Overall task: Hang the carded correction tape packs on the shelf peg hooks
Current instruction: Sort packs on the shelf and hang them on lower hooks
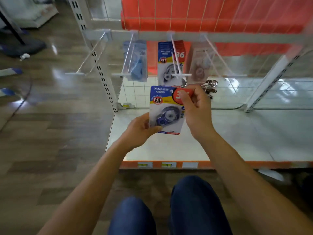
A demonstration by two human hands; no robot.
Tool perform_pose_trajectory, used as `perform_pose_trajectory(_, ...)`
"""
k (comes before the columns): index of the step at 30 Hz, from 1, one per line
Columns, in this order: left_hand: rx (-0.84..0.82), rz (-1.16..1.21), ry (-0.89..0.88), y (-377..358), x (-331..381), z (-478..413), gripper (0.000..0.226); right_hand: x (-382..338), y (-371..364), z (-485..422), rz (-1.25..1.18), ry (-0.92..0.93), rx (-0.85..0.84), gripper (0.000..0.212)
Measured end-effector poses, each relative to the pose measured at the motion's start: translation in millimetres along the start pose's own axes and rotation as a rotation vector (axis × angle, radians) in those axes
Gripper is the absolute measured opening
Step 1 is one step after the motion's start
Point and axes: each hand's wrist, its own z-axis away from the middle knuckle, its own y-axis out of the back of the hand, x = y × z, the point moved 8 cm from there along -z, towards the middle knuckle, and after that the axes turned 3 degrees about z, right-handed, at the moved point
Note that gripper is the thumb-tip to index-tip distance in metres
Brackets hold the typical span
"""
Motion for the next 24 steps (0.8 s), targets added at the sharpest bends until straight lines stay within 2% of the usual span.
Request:
perform_pose_trajectory(5, 0.044, 0.018, -0.099, -6, -7, -24, 0.021, 13, 6, -20, -0.019, 0.126, 0.079, 0.021)
perform_pose_trajectory(8, 0.077, -0.021, -0.12, -8, -3, -36, 0.028, 14, 10, -33, -0.012, 0.127, 0.12, 0.023)
perform_pose_trajectory(10, 0.091, -0.031, -0.113, -11, -1, -41, 0.032, 17, 11, -41, 0.001, 0.119, 0.135, 0.022)
perform_pose_trajectory(15, 0.124, -0.018, -0.072, -13, -7, -52, 0.03, 30, 4, -58, 0.027, 0.112, 0.079, 0.004)
perform_pose_trajectory(21, 0.135, -0.041, -0.056, -13, -16, -78, 0.033, 46, 0, -83, 0.133, 0.137, 0.09, 0.007)
perform_pose_trajectory(24, 0.201, -0.159, -0.031, -3, -16, -113, 0.034, 48, -6, -112, 0.26, 0.158, 0.128, 0.014)
